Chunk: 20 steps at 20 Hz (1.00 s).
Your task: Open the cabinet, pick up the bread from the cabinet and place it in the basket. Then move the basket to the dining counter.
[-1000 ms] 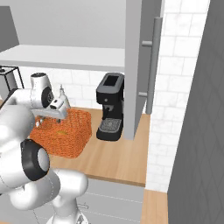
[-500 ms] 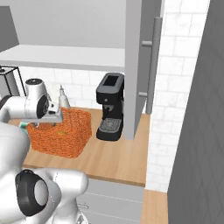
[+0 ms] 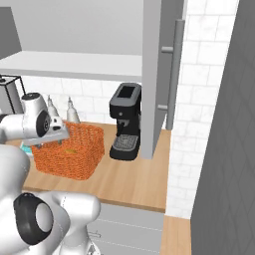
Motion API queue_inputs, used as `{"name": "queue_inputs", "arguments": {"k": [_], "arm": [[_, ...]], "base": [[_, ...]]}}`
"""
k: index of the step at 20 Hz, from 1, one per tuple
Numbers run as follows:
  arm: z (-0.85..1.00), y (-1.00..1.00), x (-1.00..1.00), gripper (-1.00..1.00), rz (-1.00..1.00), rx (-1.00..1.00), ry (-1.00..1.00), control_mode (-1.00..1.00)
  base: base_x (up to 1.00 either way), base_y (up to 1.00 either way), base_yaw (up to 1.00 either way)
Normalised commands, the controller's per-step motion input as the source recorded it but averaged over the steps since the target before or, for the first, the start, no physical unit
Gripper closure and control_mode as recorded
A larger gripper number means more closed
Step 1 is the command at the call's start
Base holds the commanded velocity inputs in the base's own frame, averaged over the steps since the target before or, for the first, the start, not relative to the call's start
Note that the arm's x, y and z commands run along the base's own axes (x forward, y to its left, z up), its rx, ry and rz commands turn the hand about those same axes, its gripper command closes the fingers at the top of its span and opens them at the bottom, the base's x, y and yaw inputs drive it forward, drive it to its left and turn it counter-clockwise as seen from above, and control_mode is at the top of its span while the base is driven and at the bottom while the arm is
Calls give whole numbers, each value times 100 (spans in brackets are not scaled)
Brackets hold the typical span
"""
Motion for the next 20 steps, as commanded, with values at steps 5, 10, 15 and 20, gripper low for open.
{"name": "queue_inputs", "arguments": {"k": [5, 10, 15, 20], "arm": [[-8, 3, 5, -100, 8, -9, 1, -100], [-30, 0, 13, -100, 5, -4, 1, -100], [-56, 0, 14, -100, 4, 0, 7, -100], [-50, -3, 7, -100, 5, 0, 6, -100]], "base": [[0, 0, 0], [0, 0, 0], [0, 0, 0], [0, 0, 0]]}}
